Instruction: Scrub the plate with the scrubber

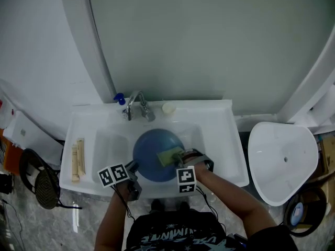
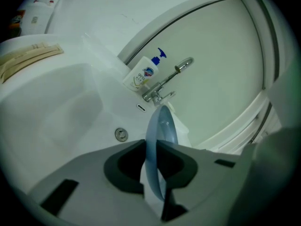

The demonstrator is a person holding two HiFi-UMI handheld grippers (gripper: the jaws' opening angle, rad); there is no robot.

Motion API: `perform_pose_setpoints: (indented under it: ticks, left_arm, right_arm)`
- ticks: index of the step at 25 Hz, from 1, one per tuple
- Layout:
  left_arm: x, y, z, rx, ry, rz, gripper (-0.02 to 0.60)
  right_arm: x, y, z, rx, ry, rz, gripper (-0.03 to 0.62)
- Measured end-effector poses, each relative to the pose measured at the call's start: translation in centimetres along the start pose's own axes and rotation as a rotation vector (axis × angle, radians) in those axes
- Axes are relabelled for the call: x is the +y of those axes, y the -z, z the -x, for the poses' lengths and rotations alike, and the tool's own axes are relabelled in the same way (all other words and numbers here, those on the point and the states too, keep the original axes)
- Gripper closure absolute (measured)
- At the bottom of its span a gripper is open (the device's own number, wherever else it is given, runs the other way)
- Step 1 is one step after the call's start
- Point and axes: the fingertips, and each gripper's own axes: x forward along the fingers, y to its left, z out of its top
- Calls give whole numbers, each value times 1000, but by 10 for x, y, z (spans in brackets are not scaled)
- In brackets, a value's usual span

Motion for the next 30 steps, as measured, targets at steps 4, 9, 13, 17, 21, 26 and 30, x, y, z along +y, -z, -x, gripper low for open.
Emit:
perform_pose_setpoints:
  ticks: [4, 9, 13, 17, 21, 26, 30]
  left_arm:
    - [2, -2, -5, -16, -10, 22, 529]
    - [4, -2, -12, -29, -28, 54, 528]
    - [6, -2, -18, -39, -45, 65, 528]
    - [7, -1, -23, -41, -55, 75, 527]
    - [10, 1, -27, -38, -60, 79, 526]
    - [12, 6, -33, -20, -63, 71, 528]
    - [18, 11, -38, 0, -66, 78, 528]
  right_arm:
    - [9, -1, -1, 5, -34, -92, 523]
    - [21, -5, -1, -4, -85, -204, 523]
    - [31, -14, 0, -29, -132, -278, 523]
    - [39, -26, 2, -59, -175, -336, 523]
    - [42, -34, 5, -87, -202, -373, 523]
    - [31, -27, 8, -92, -170, -422, 523]
    - [24, -19, 8, -109, -157, -488, 523]
